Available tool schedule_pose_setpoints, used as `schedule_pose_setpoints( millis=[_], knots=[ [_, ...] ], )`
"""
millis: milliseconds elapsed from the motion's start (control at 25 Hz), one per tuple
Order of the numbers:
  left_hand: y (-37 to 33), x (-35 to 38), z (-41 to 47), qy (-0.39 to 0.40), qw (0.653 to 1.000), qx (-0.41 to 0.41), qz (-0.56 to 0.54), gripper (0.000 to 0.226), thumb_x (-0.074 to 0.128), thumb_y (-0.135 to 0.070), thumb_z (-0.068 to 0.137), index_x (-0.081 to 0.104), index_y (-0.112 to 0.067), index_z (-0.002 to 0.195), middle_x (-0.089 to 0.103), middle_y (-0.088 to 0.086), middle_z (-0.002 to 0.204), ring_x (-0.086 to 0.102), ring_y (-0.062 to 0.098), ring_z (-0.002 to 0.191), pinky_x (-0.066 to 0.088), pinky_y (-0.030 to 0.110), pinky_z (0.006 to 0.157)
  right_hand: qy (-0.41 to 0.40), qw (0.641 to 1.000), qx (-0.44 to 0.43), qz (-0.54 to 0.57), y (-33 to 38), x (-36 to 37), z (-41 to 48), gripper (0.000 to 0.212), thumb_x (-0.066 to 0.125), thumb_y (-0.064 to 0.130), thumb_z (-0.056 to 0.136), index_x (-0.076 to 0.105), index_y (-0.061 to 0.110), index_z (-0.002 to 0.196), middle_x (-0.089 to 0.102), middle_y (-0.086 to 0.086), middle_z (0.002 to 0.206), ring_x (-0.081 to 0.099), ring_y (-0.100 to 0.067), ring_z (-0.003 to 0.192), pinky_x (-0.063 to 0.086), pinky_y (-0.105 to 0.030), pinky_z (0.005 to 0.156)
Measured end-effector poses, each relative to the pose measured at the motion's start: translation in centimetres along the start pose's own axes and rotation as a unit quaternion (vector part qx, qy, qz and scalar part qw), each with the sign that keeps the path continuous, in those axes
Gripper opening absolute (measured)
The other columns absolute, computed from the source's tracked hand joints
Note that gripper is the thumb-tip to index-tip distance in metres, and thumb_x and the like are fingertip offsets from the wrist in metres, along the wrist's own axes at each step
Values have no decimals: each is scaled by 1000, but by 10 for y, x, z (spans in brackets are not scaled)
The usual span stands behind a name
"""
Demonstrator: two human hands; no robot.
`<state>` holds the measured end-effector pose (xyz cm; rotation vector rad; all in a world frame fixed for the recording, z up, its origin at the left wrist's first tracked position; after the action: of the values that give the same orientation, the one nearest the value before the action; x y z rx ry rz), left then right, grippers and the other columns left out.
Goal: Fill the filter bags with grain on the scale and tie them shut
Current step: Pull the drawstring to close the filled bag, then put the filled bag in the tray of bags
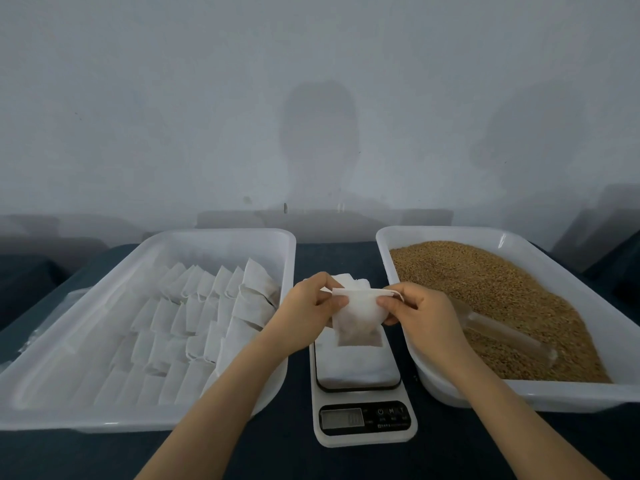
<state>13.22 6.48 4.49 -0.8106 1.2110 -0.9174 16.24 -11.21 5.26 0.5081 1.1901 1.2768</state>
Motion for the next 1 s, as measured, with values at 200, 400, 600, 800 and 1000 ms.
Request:
schedule_pose_setpoints(
  millis=[200,400,600,800,1000],
  knots=[
    [-1,10,-2,54,997,19,46,22,73,-20,84,66,-41,84,69,-22,72,65,-3,72,48,10,66,26,1000,-13,6,7,2,-2,11,64,15,86,72,24,86,70,9,77,65,-8,70,54,-22,65],
    [-2,11,-3,62,996,23,56,26,69,-12,87,71,-36,77,66,-20,67,62,-1,67,49,13,64,68,997,-8,-41,9,10,-5,13,69,18,82,71,30,85,70,13,80,64,-3,72,50,-16,67],
    [-6,6,-3,52,996,10,75,10,66,-21,89,70,-22,81,70,4,81,67,20,80,57,32,76,38,993,-17,-106,13,4,-8,9,66,30,83,64,38,83,65,22,80,61,3,69,46,-14,60],
    [9,-86,20,-90,992,-84,31,19,68,-16,84,65,-13,66,63,1,62,64,16,59,57,32,63,-12,996,24,-84,12,-5,-5,20,63,23,85,61,43,87,67,23,77,61,7,68,45,-16,61],
    [51,-211,55,-274,942,-180,74,15,57,-10,85,69,-6,76,64,5,63,64,20,59,53,24,48,-13,995,71,-65,3,-8,1,26,66,10,81,65,36,79,69,13,71,63,2,66,51,-20,69]
  ],
)
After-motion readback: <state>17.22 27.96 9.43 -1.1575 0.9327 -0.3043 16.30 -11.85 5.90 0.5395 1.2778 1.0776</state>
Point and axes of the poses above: each hand's wrist, its own z-axis towards the middle knuckle, its own x-axis out of the palm, y = z × x, the point moved 7 cm from there along z, towards the middle knuckle
